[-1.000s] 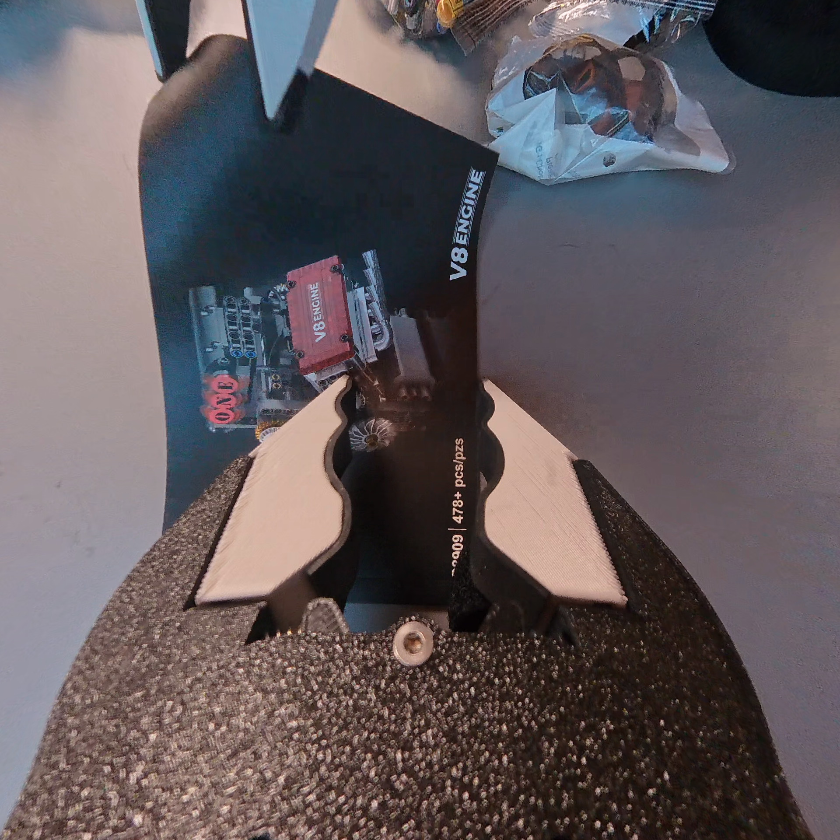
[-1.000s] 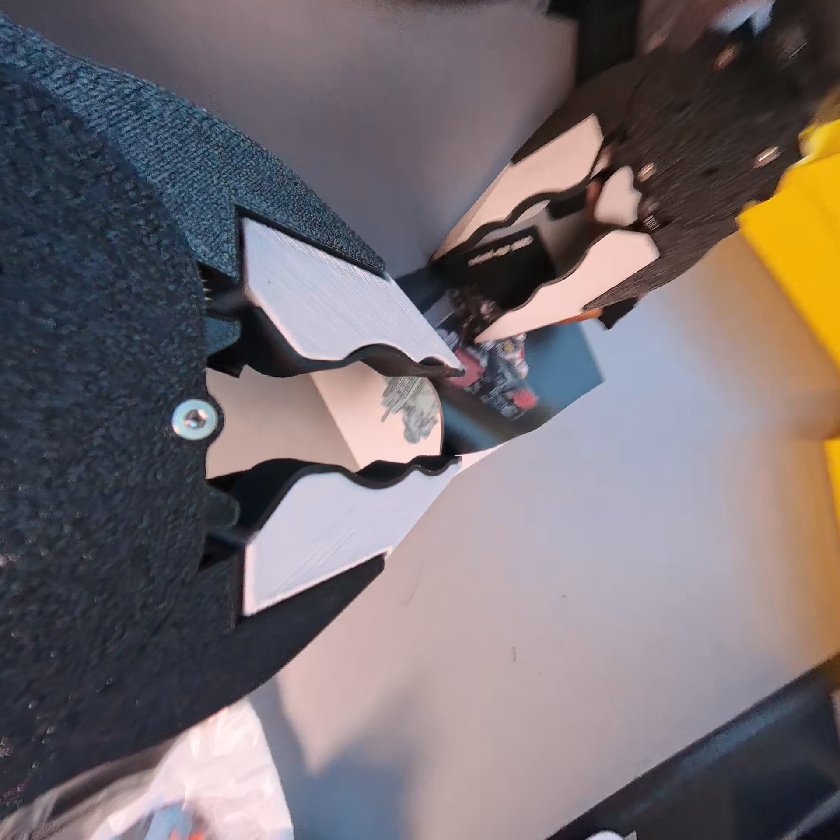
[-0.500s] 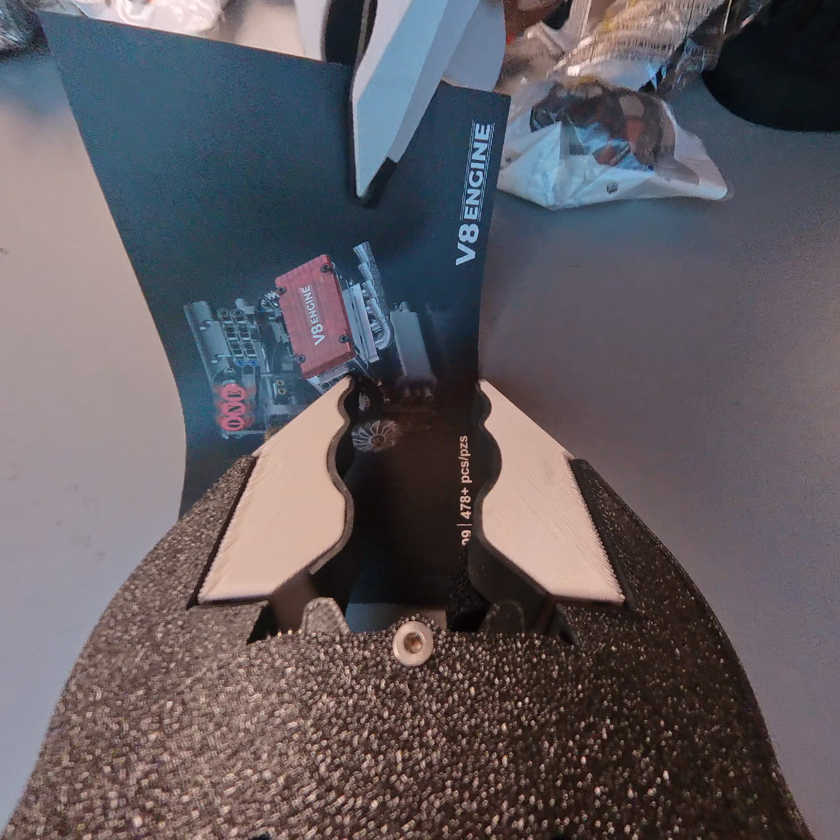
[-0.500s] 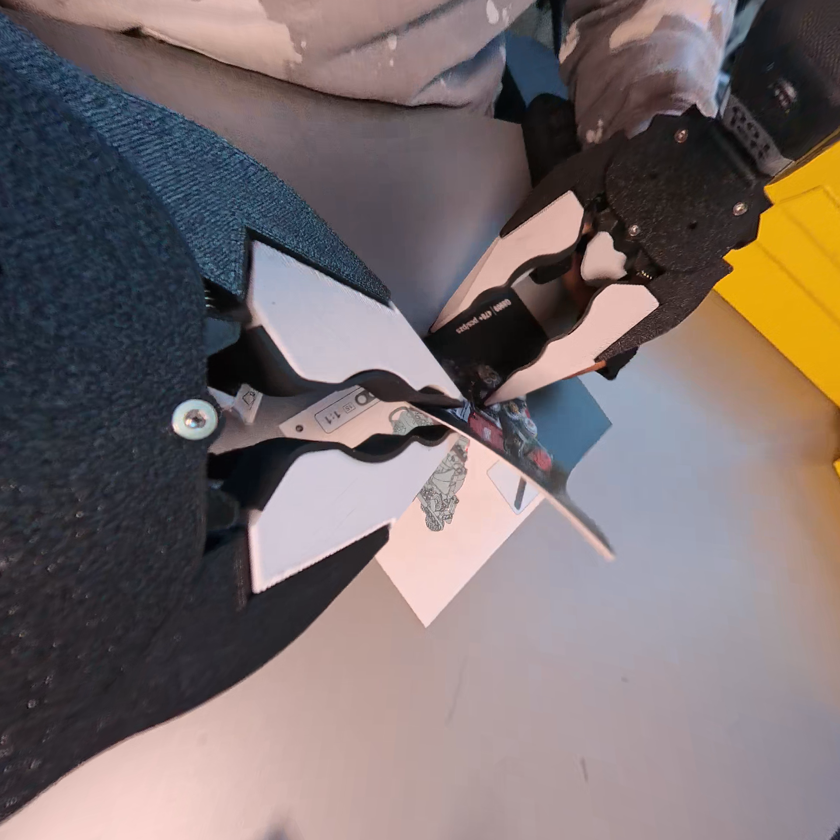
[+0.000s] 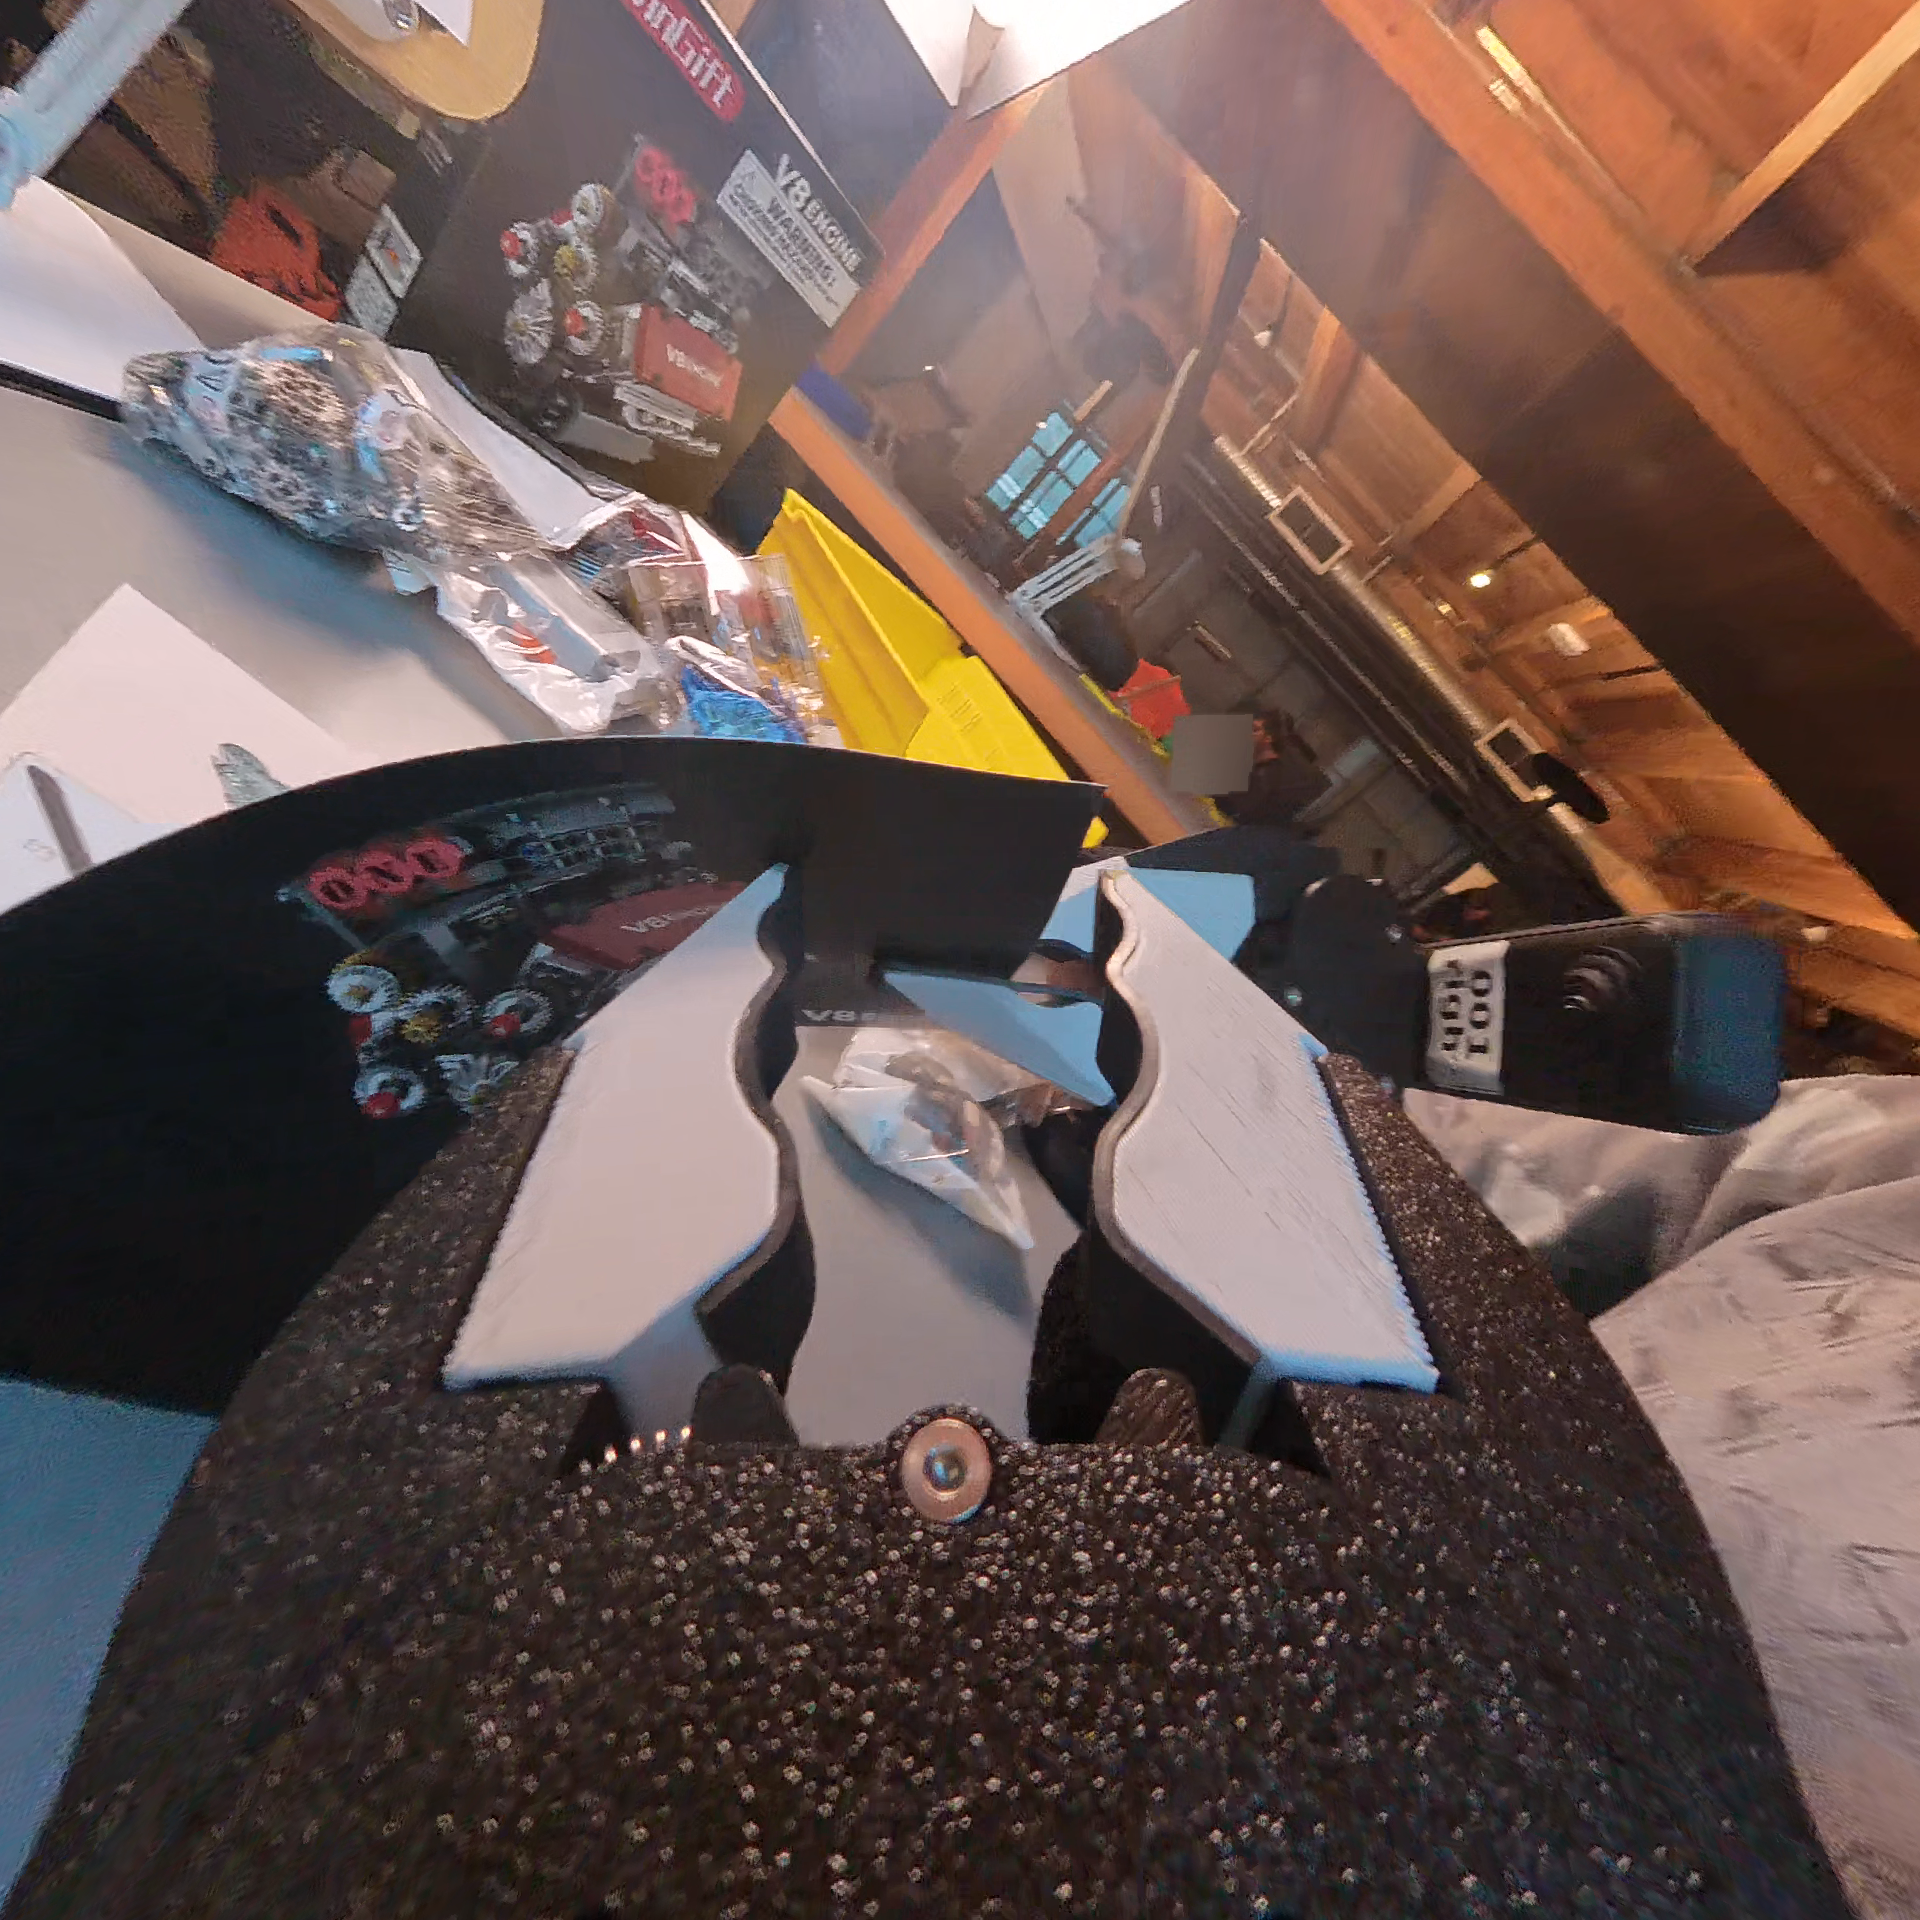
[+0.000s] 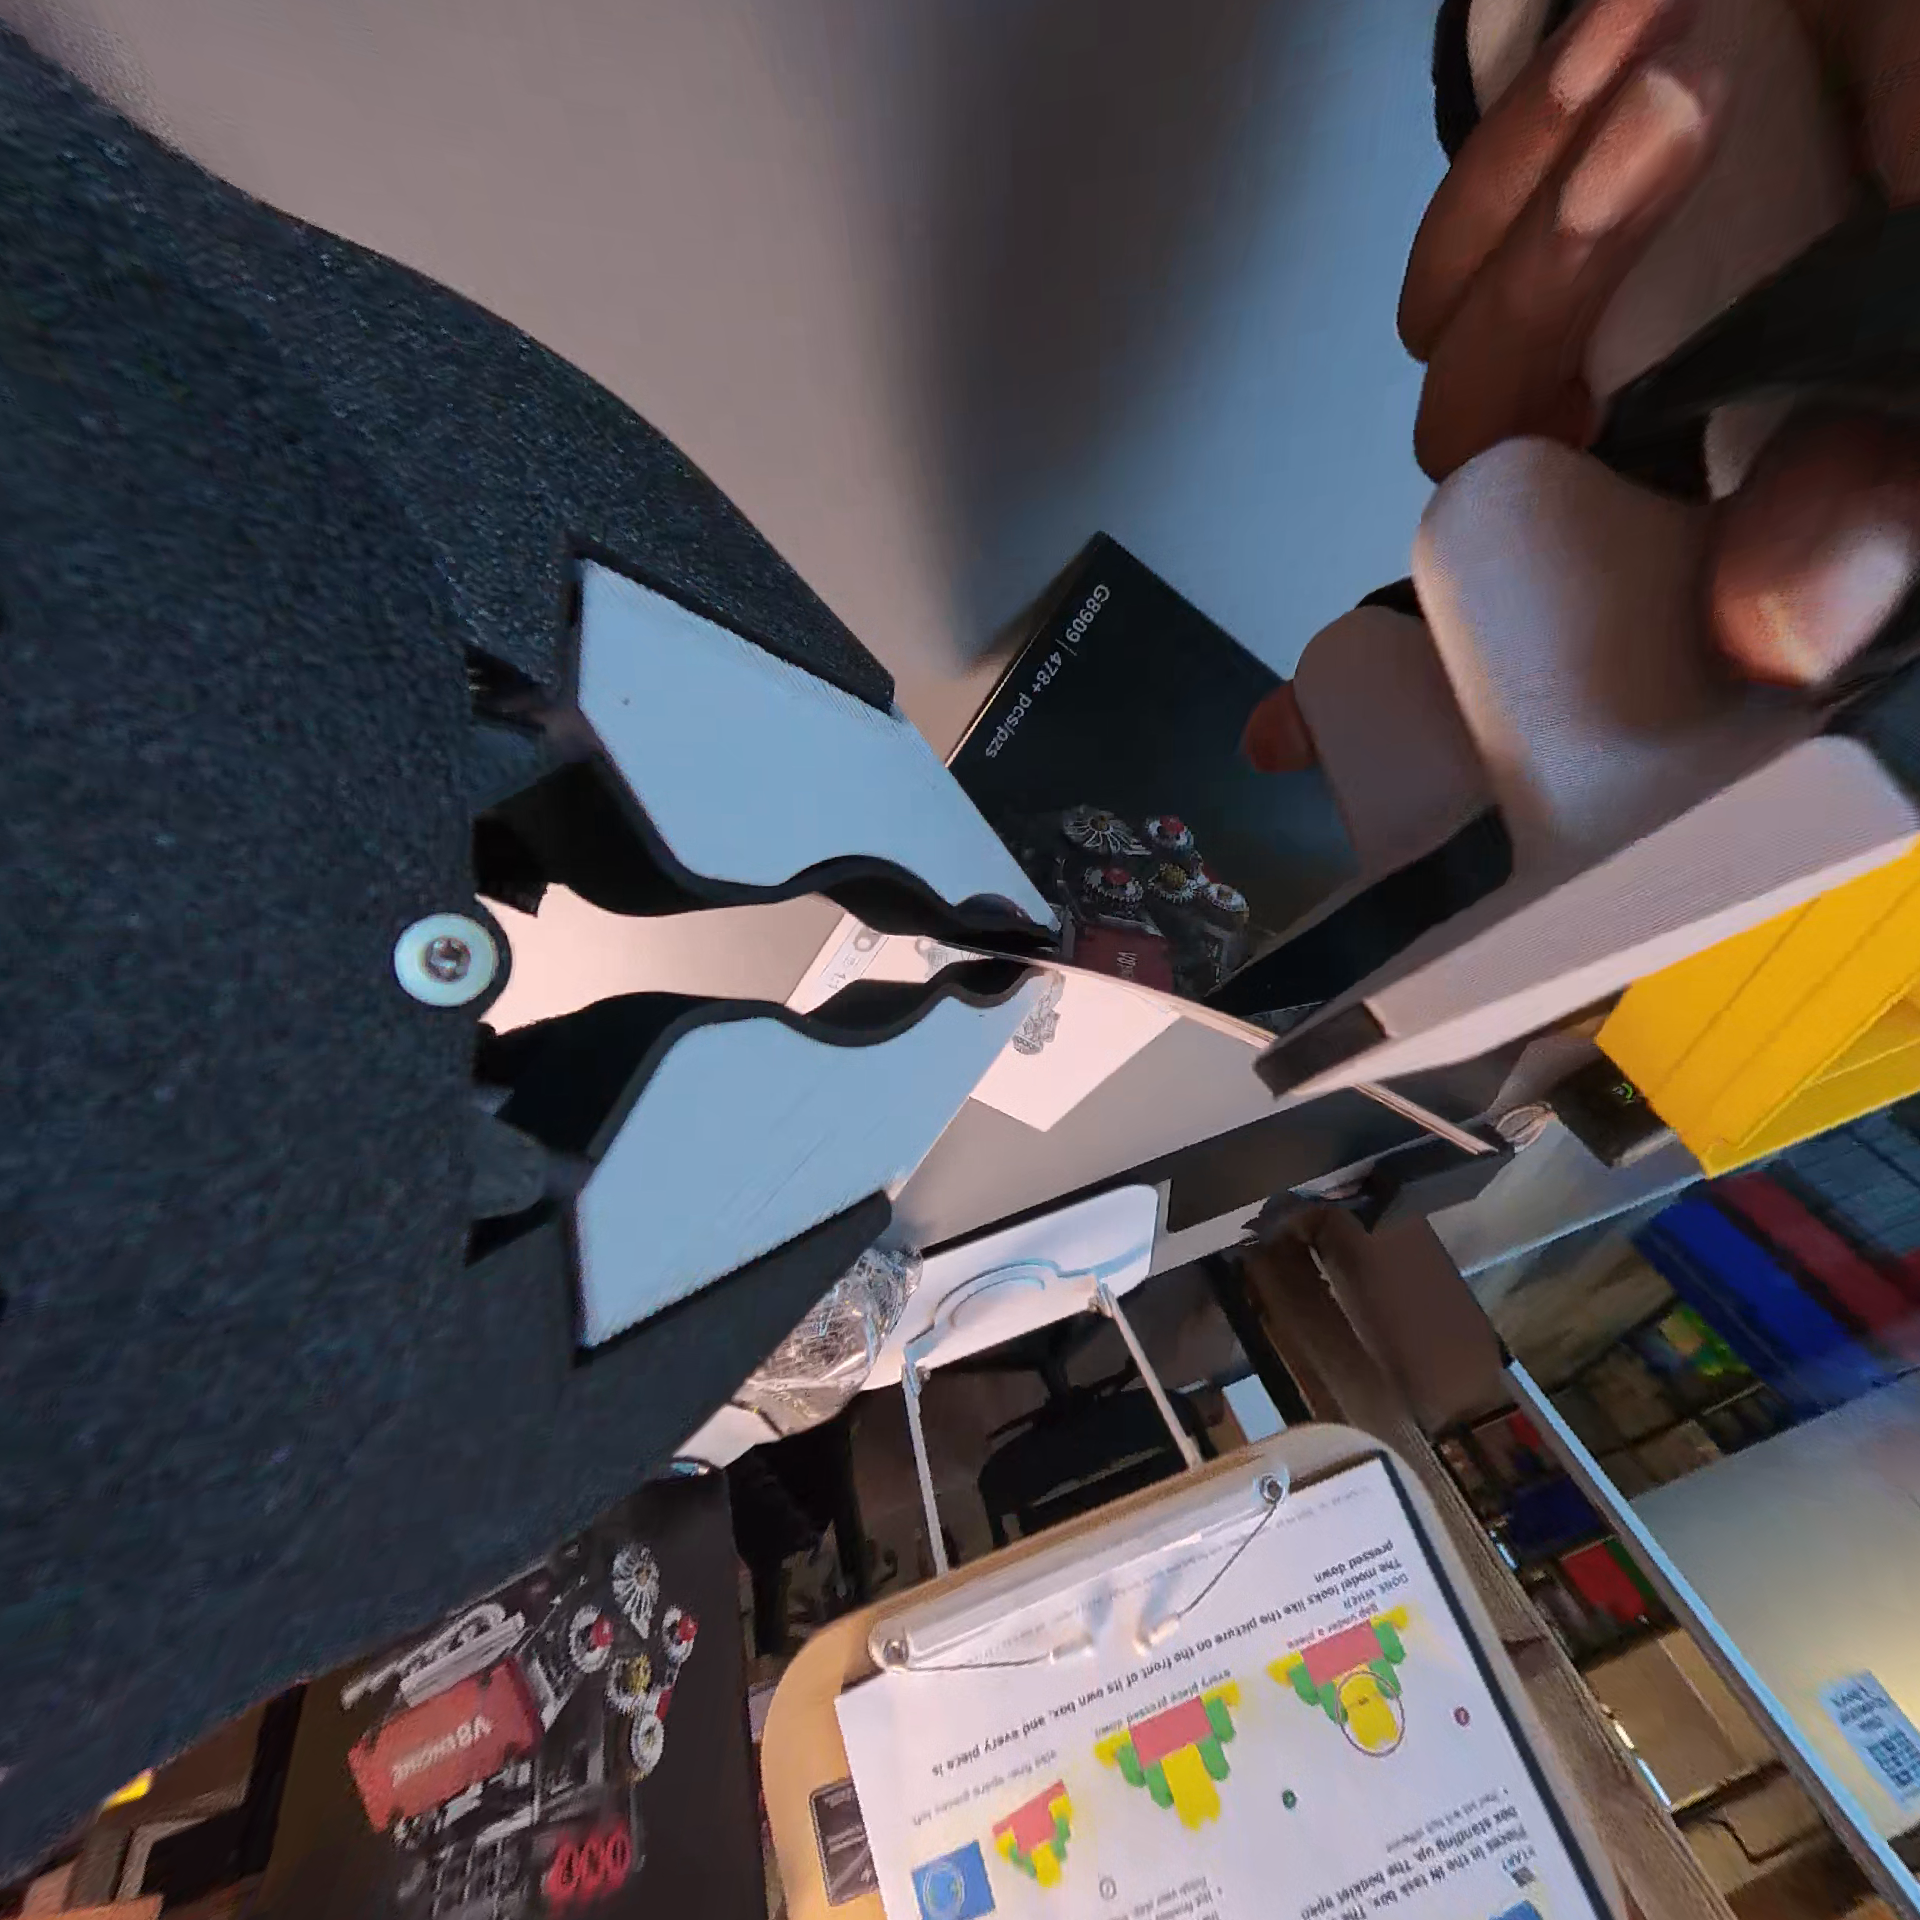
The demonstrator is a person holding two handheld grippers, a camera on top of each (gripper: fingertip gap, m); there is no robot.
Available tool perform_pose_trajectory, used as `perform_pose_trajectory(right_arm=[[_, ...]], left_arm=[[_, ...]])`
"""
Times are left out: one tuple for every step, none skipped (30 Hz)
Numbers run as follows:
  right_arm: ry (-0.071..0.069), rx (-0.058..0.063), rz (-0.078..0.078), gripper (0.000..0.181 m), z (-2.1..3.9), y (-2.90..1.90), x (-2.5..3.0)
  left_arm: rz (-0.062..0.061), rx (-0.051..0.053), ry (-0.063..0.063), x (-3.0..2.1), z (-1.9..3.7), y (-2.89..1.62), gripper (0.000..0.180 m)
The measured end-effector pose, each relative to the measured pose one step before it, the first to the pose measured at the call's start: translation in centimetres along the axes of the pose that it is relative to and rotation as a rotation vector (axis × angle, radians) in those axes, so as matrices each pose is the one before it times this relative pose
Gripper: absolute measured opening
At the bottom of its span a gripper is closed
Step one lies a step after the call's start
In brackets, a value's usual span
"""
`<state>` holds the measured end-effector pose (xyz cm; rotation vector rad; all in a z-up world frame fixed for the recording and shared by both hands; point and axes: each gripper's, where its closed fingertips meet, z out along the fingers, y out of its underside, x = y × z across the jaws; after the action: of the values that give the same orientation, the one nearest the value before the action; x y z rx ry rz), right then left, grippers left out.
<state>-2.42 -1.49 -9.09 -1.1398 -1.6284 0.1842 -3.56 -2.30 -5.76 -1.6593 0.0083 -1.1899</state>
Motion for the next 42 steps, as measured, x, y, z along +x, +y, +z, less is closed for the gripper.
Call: perform_pose_trajectory(right_arm=[[-0.0092,0.0086,0.0148,0.001,-0.004,-0.111,-0.394],[-0.0095,0.0130,0.0181,0.001,-0.046,-0.152,-0.248],[-0.0097,0.0112,0.0158,0.001,-0.067,-0.146,-0.182],[-0.0137,0.0099,0.0136,0.001,-0.070,-0.141,-0.182],[-0.0225,0.0126,0.0258,0.001,-0.080,-0.163,-0.218],[-0.0372,0.0179,0.0463,0.001,-0.088,-0.214,-0.275],[-0.0445,0.0224,0.0555,0.001,-0.146,-0.231,-0.280],[-0.0443,0.0195,0.0622,0.002,-0.161,-0.176,-0.192],[-0.0478,0.0190,0.0562,0.004,-0.161,-0.160,-0.274],[-0.0313,0.0169,0.0478,0.004,-0.184,-0.112,-0.100],[-0.0229,0.0245,0.0484,0.003,-0.264,-0.210,0.015],[-0.0391,0.0230,0.0557,0.003,-0.276,-0.228,-0.169],[-0.0368,0.0119,0.0612,0.003,-0.232,-0.051,-0.087],[-0.0225,0.0070,0.0525,0.003,-0.184,0.063,0.096],[-0.0025,0.0078,0.0294,0.003,-0.140,0.122,0.297],[-0.0020,-0.0003,0.0168,0.003,-0.051,0.255,0.208],[-0.0015,-0.0056,0.0166,0.004,0.013,0.304,0.132],[-0.0062,-0.0110,0.0218,0.003,0.098,0.354,0.005],[0.0023,-0.0099,0.0272,0.005,0.162,0.308,0.101],[0.0048,-0.0063,0.0134,0.005,0.166,0.219,0.066],[0.0060,-0.0035,-0.0022,0.005,0.142,0.081,0.005],[0.0042,-0.0058,-0.0112,0.006,0.136,0.018,-0.085],[0.0031,-0.0035,-0.0176,0.006,0.100,-0.079,-0.120],[0.0026,-0.0026,-0.0205,0.008,0.106,-0.097,-0.124],[-0.0005,-0.0049,-0.0223,0.009,0.101,-0.043,-0.162],[-0.0037,-0.0045,-0.0244,0.012,0.119,0.025,-0.209],[-0.0073,-0.0001,-0.0188,0.015,0.117,0.073,-0.231],[-0.0099,0.0041,0.0017,0.019,0.133,0.112,-0.196],[-0.0240,0.0040,0.0240,0.025,0.163,0.165,-0.310],[-0.0509,0.0054,0.0384,0.036,0.137,0.177,-0.608],[-0.0529,0.0148,0.0498,0.047,0.102,0.049,-0.584],[-0.0521,0.0191,0.0490,0.055,0.055,-0.008,-0.527],[-0.0514,0.0147,0.0416,0.065,0.040,0.022,-0.501],[-0.0354,0.0141,0.0350,0.074,0.013,-0.016,-0.262],[-0.0250,0.0144,0.0268,0.077,-0.057,-0.063,-0.102],[-0.0232,0.0149,0.0268,0.077,-0.084,-0.093,-0.063],[-0.0188,0.0171,0.0337,0.076,-0.113,-0.153,0.066],[-0.0226,0.0171,0.0402,0.074,-0.128,-0.179,0.067],[-0.0305,0.0193,0.0461,0.072,-0.134,-0.202,-0.013],[-0.0288,0.0225,0.0469,0.071,-0.131,-0.250,-0.004],[-0.0246,0.0240,0.0432,0.070,-0.153,-0.279,0.035],[-0.0256,0.0218,0.0401,0.070,-0.144,-0.262,-0.006]], left_arm=[[0.0270,-0.0076,-0.0149,-0.217,-0.272,0.232,0.048],[0.0053,-0.0072,0.0081,0.089,-0.231,0.174,0.047],[0.0012,-0.0076,0.0114,0.135,-0.226,0.141,0.047],[0.0169,-0.0074,0.0102,0.150,-0.200,0.119,0.047],[0.0282,-0.0056,0.0140,0.215,-0.204,0.087,0.046],[0.0211,-0.0037,0.0227,0.308,-0.178,0.044,0.044],[0.0049,-0.0055,0.0264,0.266,-0.132,0.033,0.044],[-0.0056,-0.0071,0.0265,0.205,-0.073,0.017,0.044],[-0.0022,-0.0067,0.0221,0.171,-0.012,0.005,0.044],[0.0010,-0.0063,0.0139,0.131,0.045,0.003,0.044],[0.0077,-0.0078,-0.0053,-0.144,0.063,0.044,0.032],[0.0127,-0.0042,0.0070,-0.013,0.044,0.012,0.023],[-0.0109,-0.0056,0.0222,0.113,0.076,-0.002,0.023],[-0.0271,-0.0092,0.0108,-0.131,0.134,0.029,0.023],[-0.0236,-0.0052,-0.0006,-0.278,0.173,-0.009,0.023],[-0.0159,-0.0054,-0.0099,-0.319,0.205,-0.001,0.023],[-0.0078,-0.0068,-0.0100,-0.187,0.247,0.046,0.025],[-0.0025,-0.0110,-0.0155,-0.132,0.303,0.131,0.035],[-0.0030,-0.0195,-0.0245,-0.150,0.368,0.253,0.043],[0.0001,-0.0180,-0.0316,-0.140,0.417,0.248,0.050],[0.0072,-0.0177,-0.0371,-0.174,0.407,0.243,0.054],[0.0129,-0.0172,-0.0357,-0.210,0.373,0.235,0.054],[0.0072,-0.0131,-0.0254,-0.119,0.332,0.188,0.054],[-0.0039,-0.0100,-0.0142,-0.036,0.299,0.171,0.054],[-0.0098,-0.0113,-0.0048,-0.022,0.259,0.201,0.054],[-0.0104,-0.0120,0.0022,-0.024,0.182,0.225,0.054],[-0.0123,-0.0078,0.0049,-0.109,0.086,0.168,0.052],[-0.0177,-0.0062,0.0079,-0.169,0.013,0.174,0.049],[-0.0250,-0.0081,0.0148,-0.181,-0.029,0.202,0.047],[-0.0347,-0.0112,0.0186,-0.203,-0.062,0.244,0.047],[-0.0406,-0.0115,0.0282,-0.122,-0.084,0.240,0.047],[-0.0415,-0.0050,0.0291,-0.103,-0.138,0.124,0.047],[-0.0373,-0.0012,0.0273,-0.116,-0.190,0.040,0.046],[-0.0355,-0.0053,0.0304,0.007,-0.208,0.065,0.046],[-0.0297,-0.0067,0.0306,0.087,-0.200,0.063,0.045],[-0.0178,-0.0049,0.0247,0.145,-0.217,0.022,0.045],[-0.0046,-0.0093,0.0167,0.170,-0.176,0.079,0.045],[0.0073,-0.0160,0.0059,0.140,-0.114,0.173,0.045],[0.0179,-0.0202,-0.0022,0.129,-0.088,0.209,0.046],[0.0211,-0.0183,-0.0035,0.169,-0.094,0.157,0.046],[0.0200,-0.0190,-0.0003,0.248,-0.107,0.150,0.049],[0.0205,-0.0212,0.0008,0.293,-0.108,0.186,0.053]])
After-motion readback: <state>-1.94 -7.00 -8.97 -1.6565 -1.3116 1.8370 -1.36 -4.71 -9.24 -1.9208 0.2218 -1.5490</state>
